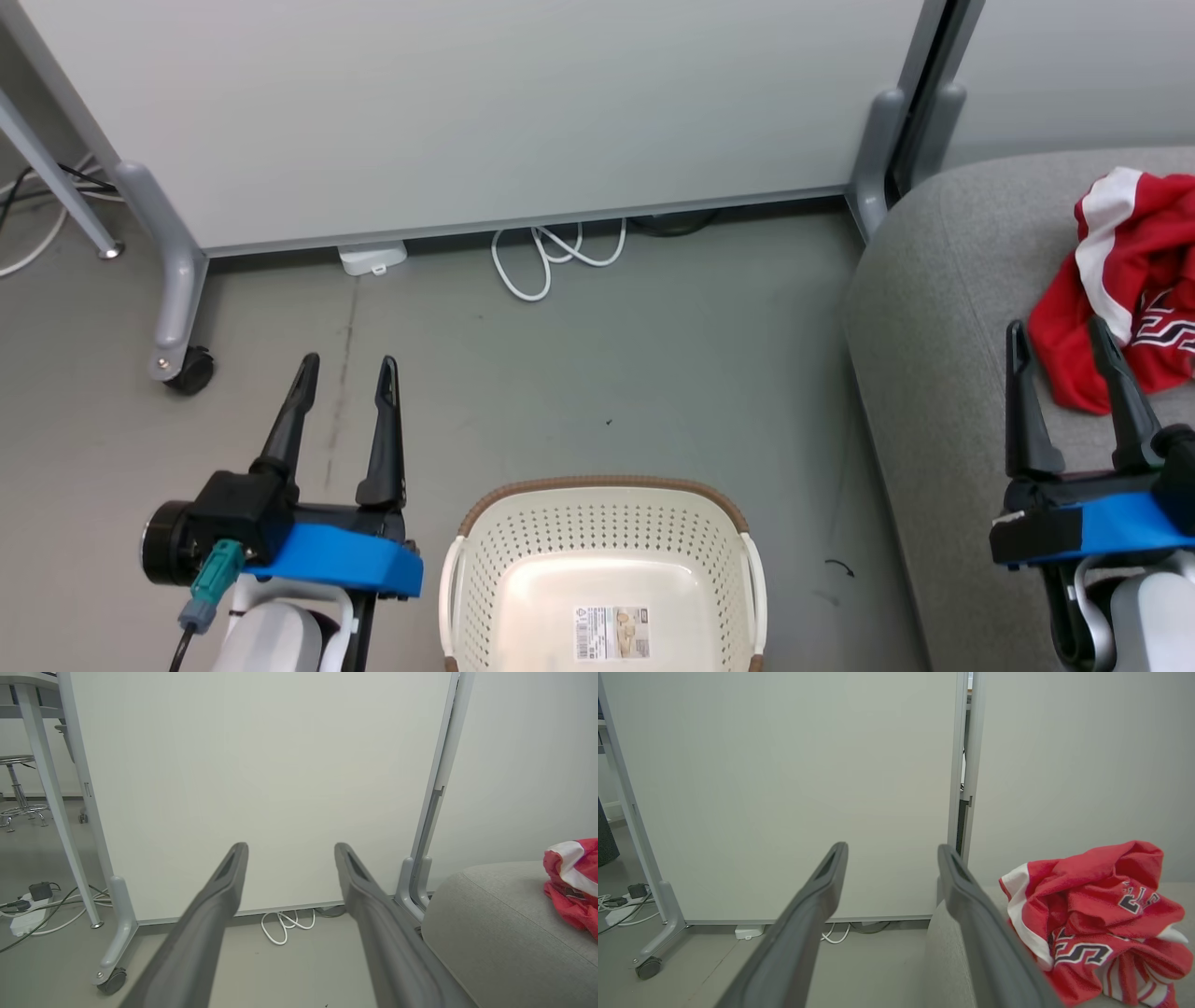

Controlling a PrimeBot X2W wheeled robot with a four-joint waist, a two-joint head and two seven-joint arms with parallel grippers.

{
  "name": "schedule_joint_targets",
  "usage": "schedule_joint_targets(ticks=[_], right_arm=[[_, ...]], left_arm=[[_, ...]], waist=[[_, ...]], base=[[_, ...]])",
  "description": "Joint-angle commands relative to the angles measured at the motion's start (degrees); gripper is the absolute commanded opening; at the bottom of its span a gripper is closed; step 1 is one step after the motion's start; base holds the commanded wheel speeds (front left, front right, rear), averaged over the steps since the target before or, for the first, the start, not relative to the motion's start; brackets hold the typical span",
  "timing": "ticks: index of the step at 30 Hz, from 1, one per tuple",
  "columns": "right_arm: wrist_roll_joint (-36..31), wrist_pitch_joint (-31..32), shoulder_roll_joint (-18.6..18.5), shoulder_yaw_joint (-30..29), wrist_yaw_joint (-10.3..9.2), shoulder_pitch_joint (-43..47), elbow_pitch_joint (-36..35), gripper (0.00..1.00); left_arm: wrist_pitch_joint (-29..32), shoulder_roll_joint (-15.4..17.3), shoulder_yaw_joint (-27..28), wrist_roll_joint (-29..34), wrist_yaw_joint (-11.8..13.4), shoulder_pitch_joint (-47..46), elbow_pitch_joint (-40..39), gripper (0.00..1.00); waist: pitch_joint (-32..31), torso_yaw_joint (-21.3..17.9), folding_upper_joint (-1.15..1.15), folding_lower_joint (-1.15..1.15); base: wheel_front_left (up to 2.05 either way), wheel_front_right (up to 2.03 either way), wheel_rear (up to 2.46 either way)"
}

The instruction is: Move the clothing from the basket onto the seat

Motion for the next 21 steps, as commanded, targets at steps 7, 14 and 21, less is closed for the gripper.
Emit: schedule_joint_targets(ticks=[7, 14, 21], right_arm=[[0.5, 0.0, 0.9, -1.0, 0.03, 3.4, 0.2, 1.0], [0.3, 0.0, 1.6, -0.9, 0.03, 4.8, -0.3, 1.0], [0.3, 0.0, 1.8, -0.9, 0.0, 4.4, -0.1, 0.0]], left_arm=[[-0.3, -2.0, 2.7, 2.3, -2.3, 2.9, 0.8, 1.0], [-0.3, -3.2, 4.5, 3.9, -3.5, 4.1, 1.4, 1.0], [0.0, -4.1, 5.3, 5.0, -4.2, 4.2, 1.7, 0.0]], waist=[[-2.2, 0.7, 0.0, 0.01], [-2.7, 0.4, 0.0, 0.01], [-2.9, 0.3, 0.0, 0.01]], base=[[0.0, 0.0, 0.0], [0.0, 0.0, 0.0], [0.0, 0.0, 0.0]])
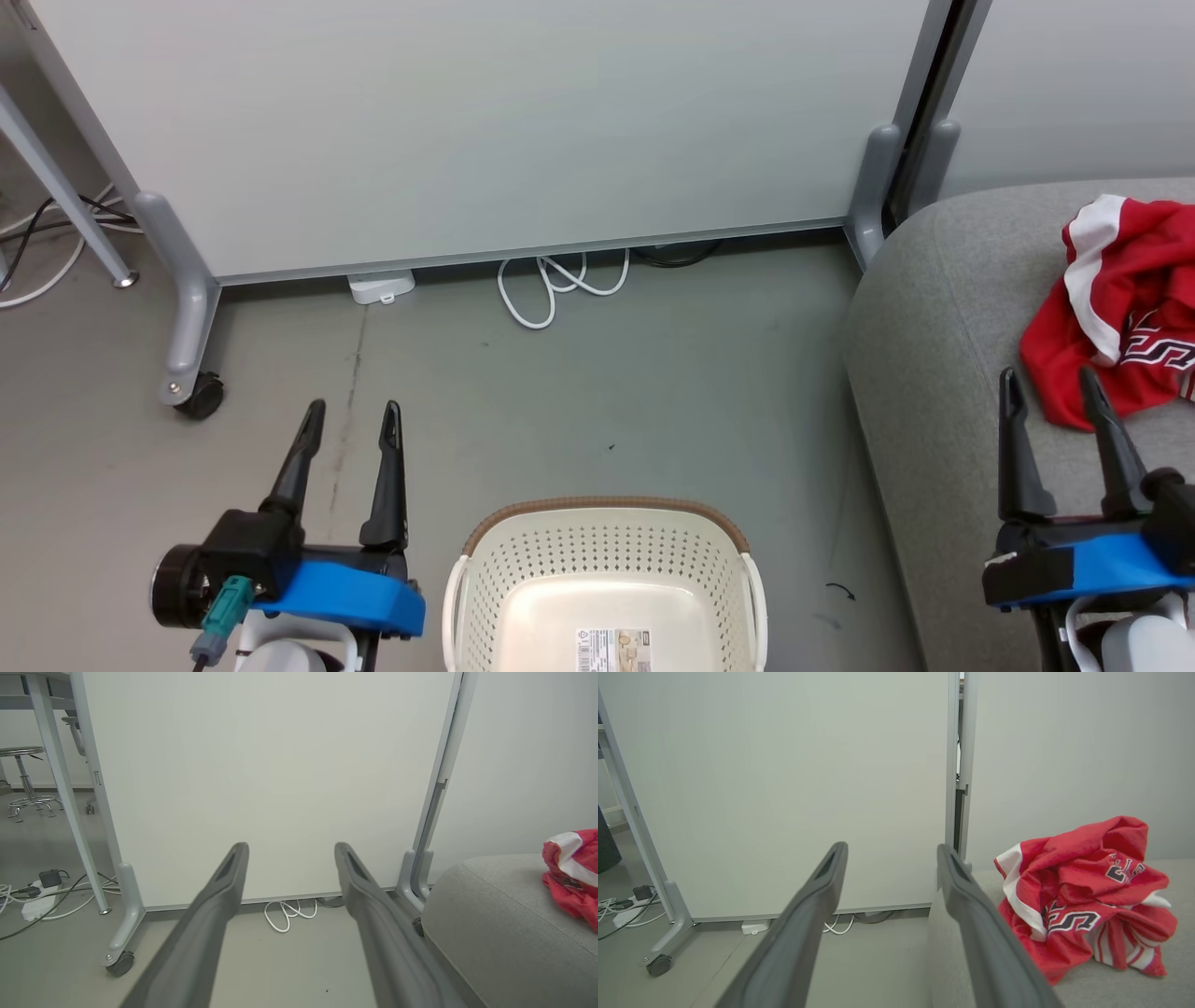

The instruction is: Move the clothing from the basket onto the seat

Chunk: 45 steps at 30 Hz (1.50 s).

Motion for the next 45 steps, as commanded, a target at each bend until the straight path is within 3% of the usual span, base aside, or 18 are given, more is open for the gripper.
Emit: schedule_joint_targets(ticks=[1, 6, 24, 45], right_arm=[[0.0, 0.0, 0.1, 0.0, 0.0, 0.0, 0.3, 0.0], [0.8, 0.4, 0.4, -0.2, 0.0, 0.4, 2.4, 0.0], [20.9, 5.4, 0.6, 0.4, 0.0, 0.4, 2.9, 0.0], [39.6, 10.1, 0.8, 1.0, 0.01, 0.3, 3.4, 0.0]], left_arm=[[0.0, -0.1, 0.0, 0.0, -0.1, 0.1, 0.3, 0.0], [0.6, -0.4, 0.1, -0.9, -0.2, 1.7, 2.1, 0.0], [5.5, -1.1, 3.6, -19.5, -0.9, 1.1, 1.6, 0.0], [10.1, -1.7, 6.9, -36.9, -1.6, 0.6, 1.1, 0.0]], waist=[[0.0, 0.0, 0.0, 0.0], [0.0, 0.0, 0.0, 0.0], [-0.3, -0.2, 0.0, 0.0], [-0.7, -0.4, 0.0, 0.0]], base=[[0.0, 0.0, 0.0], [0.0, 0.0, 0.0], [0.0, 0.0, 0.0], [0.0, 0.0, 0.0]])
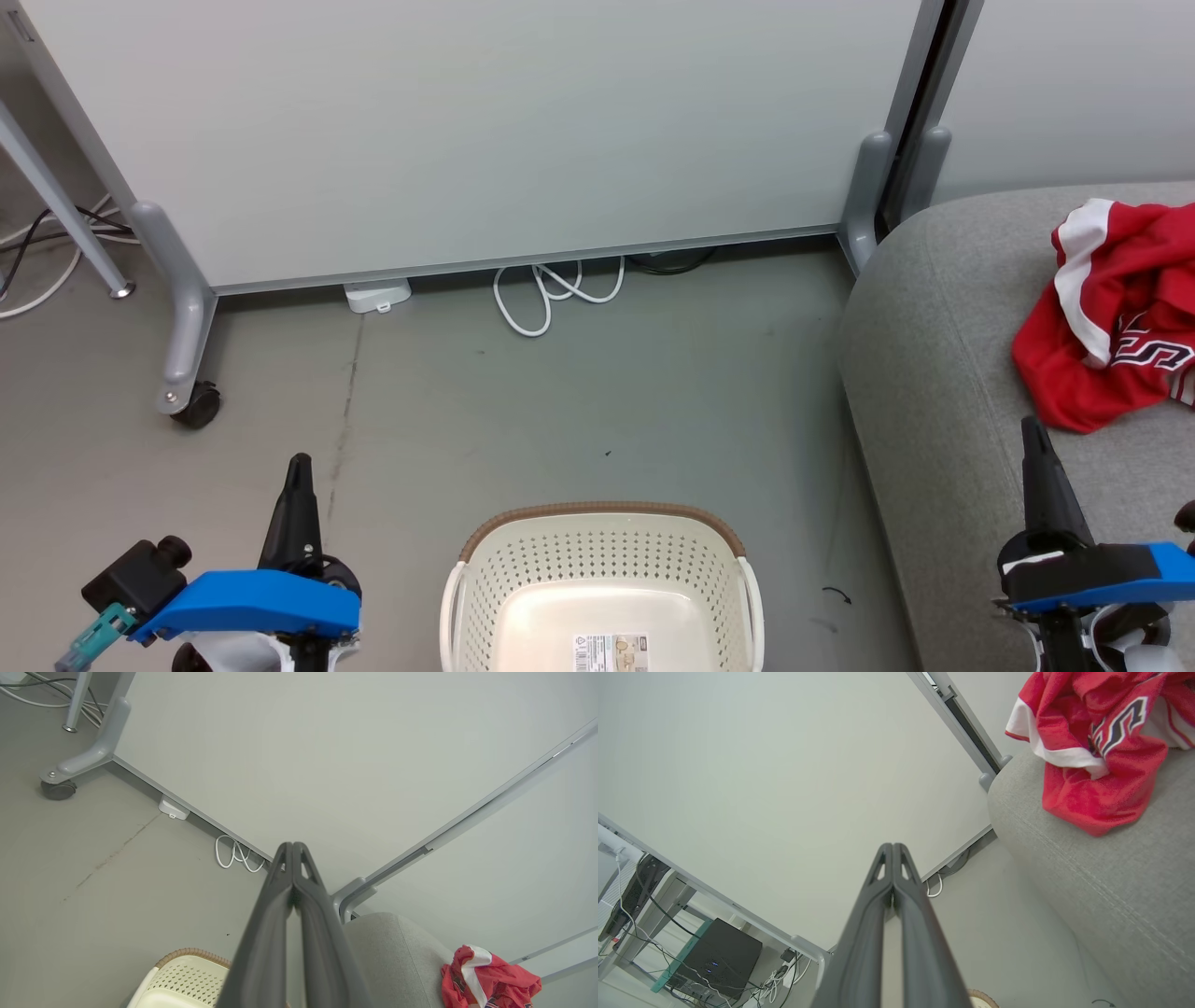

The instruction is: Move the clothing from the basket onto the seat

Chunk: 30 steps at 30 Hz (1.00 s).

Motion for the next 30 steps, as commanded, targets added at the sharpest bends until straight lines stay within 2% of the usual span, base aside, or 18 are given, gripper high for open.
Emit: schedule_joint_targets(ticks=[1, 30], right_arm=[[1.9, 0.6, -0.1, 0.1, 0.02, -0.7, -0.5, 0.0], [21.7, 5.5, 0.1, 0.6, 0.03, -0.9, 0.1, 0.0]], left_arm=[[0.4, 0.1, 0.7, -1.7, -0.3, -1.7, -0.9, 0.0], [5.3, -0.6, 4.2, -20.1, -1.1, -2.1, -1.3, 0.0]], waist=[[0.0, 0.0, 0.0, 0.0], [-0.5, -0.3, 0.0, 0.0]], base=[[0.0, 0.0, 0.0], [0.0, 0.0, 0.0]])
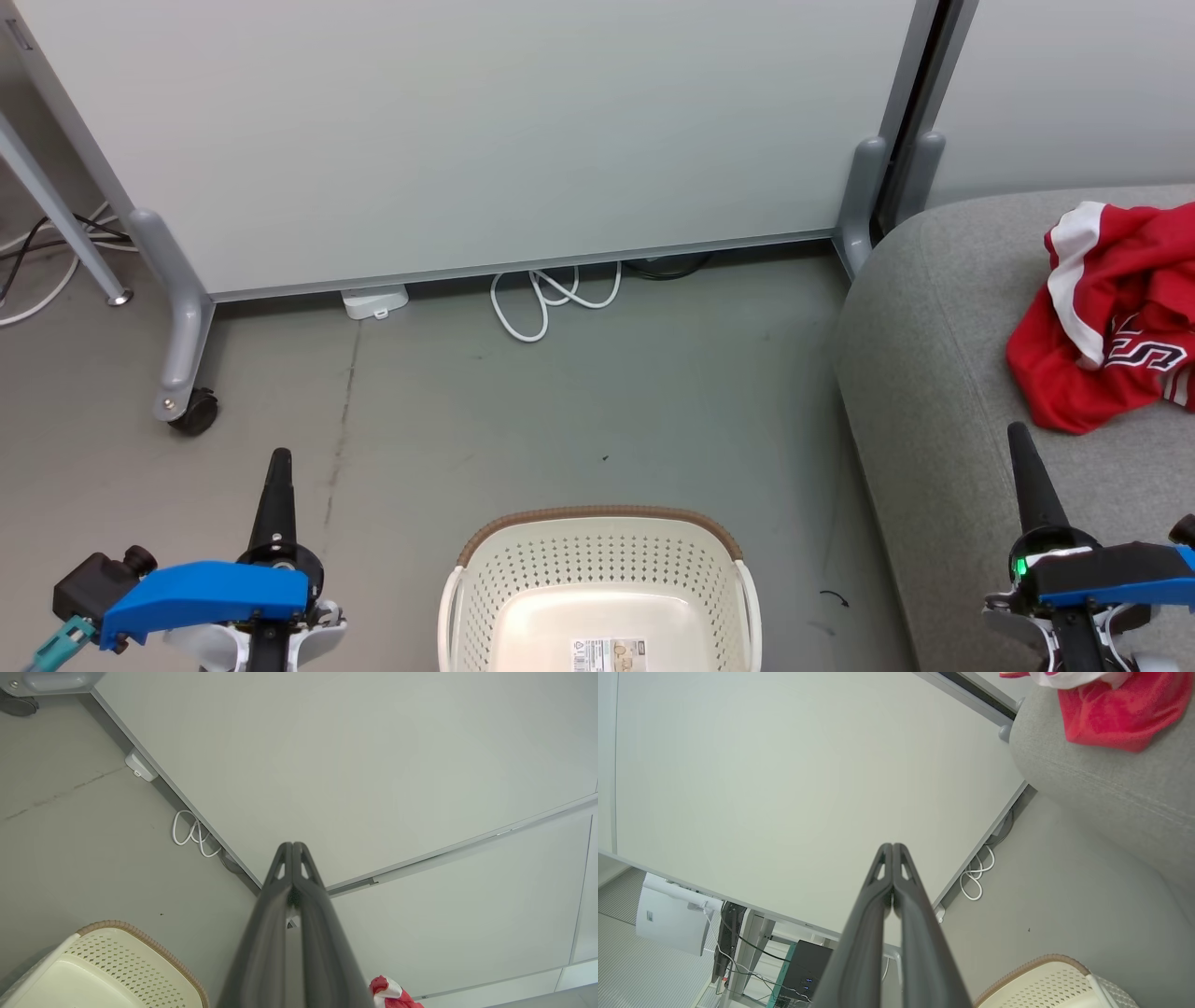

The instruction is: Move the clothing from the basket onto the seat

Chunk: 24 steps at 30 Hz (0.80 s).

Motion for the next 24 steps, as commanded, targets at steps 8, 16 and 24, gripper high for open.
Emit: schedule_joint_targets(ticks=[8, 16, 24], right_arm=[[5.2, 1.2, 0.0, 0.2, 0.03, -0.8, -0.2, 0.0], [9.5, 2.3, 0.1, 0.3, 0.03, -0.8, 0.0, 0.0], [13.6, 3.3, 0.1, 0.4, 0.03, -0.8, 0.1, 0.0]], left_arm=[[1.3, 0.0, 1.2, -4.8, -0.5, -1.3, -0.7, 0.0], [2.4, -0.2, 2.0, -8.8, -0.7, -1.4, -0.8, 0.0], [3.4, -0.3, 2.7, -12.6, -0.9, -1.6, -0.9, 0.0]], waist=[[-0.1, -0.1, 0.0, 0.0], [-0.3, -0.2, 0.0, 0.0], [-0.4, -0.2, 0.0, 0.0]], base=[[0.0, 0.0, 0.0], [0.0, 0.0, 0.0], [0.0, 0.0, 0.0]])
